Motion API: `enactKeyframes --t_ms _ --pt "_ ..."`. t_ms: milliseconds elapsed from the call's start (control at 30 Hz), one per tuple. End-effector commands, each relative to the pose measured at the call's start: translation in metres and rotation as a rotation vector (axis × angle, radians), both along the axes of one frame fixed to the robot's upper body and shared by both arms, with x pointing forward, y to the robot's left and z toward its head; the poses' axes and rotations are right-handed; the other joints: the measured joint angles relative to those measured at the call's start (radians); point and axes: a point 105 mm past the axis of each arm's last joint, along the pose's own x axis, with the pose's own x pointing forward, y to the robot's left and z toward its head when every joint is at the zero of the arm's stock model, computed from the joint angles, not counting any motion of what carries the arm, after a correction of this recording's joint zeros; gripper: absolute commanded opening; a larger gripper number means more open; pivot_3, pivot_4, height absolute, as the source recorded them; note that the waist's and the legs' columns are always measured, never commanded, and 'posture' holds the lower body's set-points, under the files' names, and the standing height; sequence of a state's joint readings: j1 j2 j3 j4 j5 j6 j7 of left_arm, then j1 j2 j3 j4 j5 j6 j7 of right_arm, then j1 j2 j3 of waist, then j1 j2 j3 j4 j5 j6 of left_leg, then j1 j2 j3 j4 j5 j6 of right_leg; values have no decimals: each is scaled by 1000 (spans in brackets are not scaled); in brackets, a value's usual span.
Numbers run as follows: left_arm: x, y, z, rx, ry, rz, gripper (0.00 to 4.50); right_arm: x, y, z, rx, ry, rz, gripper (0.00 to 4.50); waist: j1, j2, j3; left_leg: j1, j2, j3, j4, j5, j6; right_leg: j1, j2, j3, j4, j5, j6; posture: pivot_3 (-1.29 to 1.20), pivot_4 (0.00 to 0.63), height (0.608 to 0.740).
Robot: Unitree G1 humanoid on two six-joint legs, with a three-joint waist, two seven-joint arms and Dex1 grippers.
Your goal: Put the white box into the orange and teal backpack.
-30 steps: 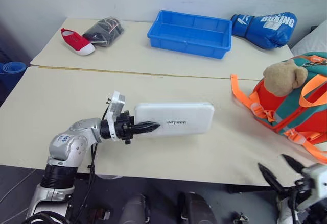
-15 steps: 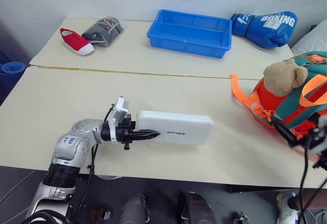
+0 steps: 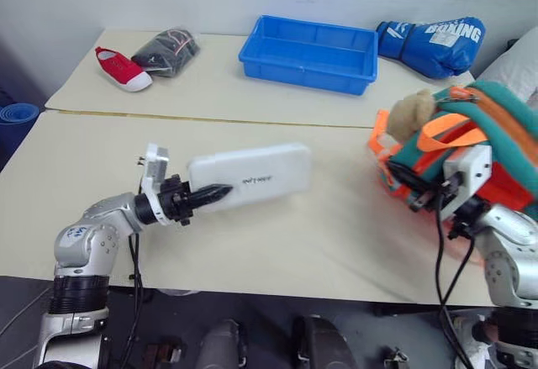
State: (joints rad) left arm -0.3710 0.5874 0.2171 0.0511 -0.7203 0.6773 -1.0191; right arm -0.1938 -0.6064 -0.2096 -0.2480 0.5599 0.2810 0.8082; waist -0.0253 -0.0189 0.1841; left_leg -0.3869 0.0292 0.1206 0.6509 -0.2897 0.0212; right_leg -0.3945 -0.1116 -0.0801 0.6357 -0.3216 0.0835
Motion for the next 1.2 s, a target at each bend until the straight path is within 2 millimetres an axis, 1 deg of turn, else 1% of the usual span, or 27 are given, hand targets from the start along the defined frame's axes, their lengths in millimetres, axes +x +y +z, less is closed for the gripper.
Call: enactKeyframes --t_ms 33,133,167,200,233,300,333,433,533,600,700,800,900,967,1100,1200 --pt "2 24 16 -71 6 42 1337 -27 48 25 80 -20 228 22 -4 0 0 0 0 0 0 0 0 0 0 0 0 0 0 0 150 740" --pt "5 39 17 -67 13 81 1337 -49 72 32 137 34 371 22 -3 0 0 0 0 0 -1 0 0 -1 0 0 1 0 0 0 150 740" --pt "6 44 17 -66 11 94 1337 -60 80 33 141 66 431 22 -2 0 0 0 0 0 -1 0 0 -1 0 0 1 0 0 0 150 740" --pt "7 47 18 -67 12 99 1337 -69 85 33 141 96 478 22 -1 0 0 0 0 0 -1 0 0 -1 0 0 1 0 0 0 150 740" --pt "6 51 20 -71 10 100 1337 -83 87 32 135 152 540 22 -1 0 0 -1 0 -1 -1 0 0 -1 -1 0 1 0 0 0 150 740" --pt "4 54 25 -77 3 94 1337 -100 87 33 128 232 606 22 0 -1 1 -2 0 -1 -1 -1 1 -1 -1 0 0 0 0 0 150 740" --pt "2 56 30 -80 -6 87 1337 -107 81 31 103 284 626 22 1 -2 1 -2 0 -1 -2 -2 1 0 -1 0 -1 0 0 0 150 740" --pt "-6 57 46 -99 -36 63 1337 -115 59 29 49 396 612 22 4 -4 1 -2 -1 -2 -1 -3 3 1 -3 -1 -7 0 0 0 150 740" --pt "-12 51 64 -112 -81 31 1337 -109 35 24 -5 447 531 22 4 -5 1 -2 -1 -2 -1 -5 4 2 -3 -1 -9 1 1 0 150 740" --pt "-16 44 72 -113 -108 10 1337 -107 27 24 -11 461 511 22 6 -5 1 -2 -1 -2 -1 -5 4 2 -3 -1 -9 1 1 0 150 740" --pt "-22 19 89 -127 -188 -68 1337 -95 17 18 -32 462 447 22 15 -5 1 -2 -1 -2 -1 -4 3 2 -3 -1 -8 1 1 0 150 740" --pt "-29 -5 97 -106 -237 -156 1337 -91 17 15 -26 456 440 22 22 -5 1 -2 -1 -2 0 -4 3 2 -3 -1 -8 1 1 0 150 740" --pt "-37 -20 95 -69 -244 -233 1337 -88 16 14 -28 441 432 22 25 -5 1 -2 -1 -2 0 -4 2 2 -2 -1 -8 1 1 0 150 740" --pt "-36 -31 90 -29 -259 -277 1337 -86 16 13 -24 436 428 22 26 -5 1 -2 -1 -1 0 -4 2 2 -2 -1 -8 1 1 0 150 740" --pt "-28 -46 74 68 -307 -336 1337 -83 16 10 -24 438 426 22 28 -5 1 -2 -1 -1 2 -4 2 3 -1 -1 -8 1 2 0 150 740" --pt "-16 -58 61 231 -442 -356 1337 -82 14 9 -27 438 417 22 34 -5 1 -2 -2 -1 2 -4 3 3 -1 -1 -8 1 2 0 150 740"
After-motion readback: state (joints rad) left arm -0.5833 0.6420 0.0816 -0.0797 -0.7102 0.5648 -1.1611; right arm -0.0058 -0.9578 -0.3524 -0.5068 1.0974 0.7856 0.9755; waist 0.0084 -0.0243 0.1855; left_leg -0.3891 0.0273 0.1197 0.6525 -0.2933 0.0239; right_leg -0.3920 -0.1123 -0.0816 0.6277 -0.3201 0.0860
